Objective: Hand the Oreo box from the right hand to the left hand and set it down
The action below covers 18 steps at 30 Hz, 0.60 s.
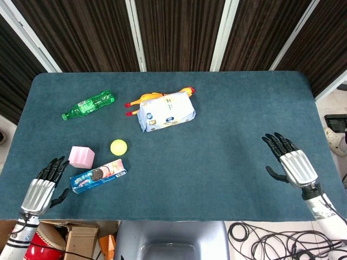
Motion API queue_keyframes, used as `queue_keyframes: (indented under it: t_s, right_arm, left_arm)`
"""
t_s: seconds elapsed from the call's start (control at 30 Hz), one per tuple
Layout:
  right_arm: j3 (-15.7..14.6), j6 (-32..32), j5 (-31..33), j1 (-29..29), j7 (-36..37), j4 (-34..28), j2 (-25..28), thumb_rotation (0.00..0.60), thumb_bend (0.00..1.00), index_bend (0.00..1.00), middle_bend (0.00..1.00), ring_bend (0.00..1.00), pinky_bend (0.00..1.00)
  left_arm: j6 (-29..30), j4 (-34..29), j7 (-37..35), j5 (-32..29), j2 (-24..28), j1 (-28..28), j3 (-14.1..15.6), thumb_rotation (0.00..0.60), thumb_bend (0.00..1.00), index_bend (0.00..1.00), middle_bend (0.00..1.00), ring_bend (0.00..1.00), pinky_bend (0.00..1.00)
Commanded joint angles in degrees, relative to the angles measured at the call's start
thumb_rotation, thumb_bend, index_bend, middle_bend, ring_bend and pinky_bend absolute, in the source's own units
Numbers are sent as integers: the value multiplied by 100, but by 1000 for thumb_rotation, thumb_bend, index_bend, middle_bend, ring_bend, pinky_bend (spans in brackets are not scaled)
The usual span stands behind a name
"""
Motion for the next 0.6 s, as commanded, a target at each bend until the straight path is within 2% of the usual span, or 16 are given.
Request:
queue_keyframes:
  t_s: [0.03, 0.13, 0.23, 0.43, 0.6]
  right_arm:
    - [-7, 73, -2, -77, -125, -124, 85, 600, 269, 14, 54, 0, 184]
    - [-41, 162, 14, -200, -337, -380, 223, 600, 269, 11, 55, 0, 180]
    - [-86, 269, 15, -334, -534, -619, 331, 600, 268, 8, 54, 0, 167]
    - [-139, 445, 101, -619, -1070, -1054, 493, 600, 269, 6, 54, 0, 149]
    - [-99, 481, 148, -697, -1211, -1188, 535, 600, 269, 6, 54, 0, 149]
  left_arm:
    - [588, -461, 491, -31, 401, 239, -212, 600, 330, 9, 0, 0, 233]
    - [947, -786, 904, 112, 735, 407, -208, 600, 331, 24, 7, 0, 215]
    - [1063, -940, 1130, 235, 957, 519, -120, 600, 333, 30, 19, 0, 198]
    - [938, -1157, 1353, 209, 1127, 615, -45, 600, 332, 40, 40, 0, 187]
    - [807, -1233, 1374, 195, 1139, 597, -52, 600, 332, 48, 57, 0, 187]
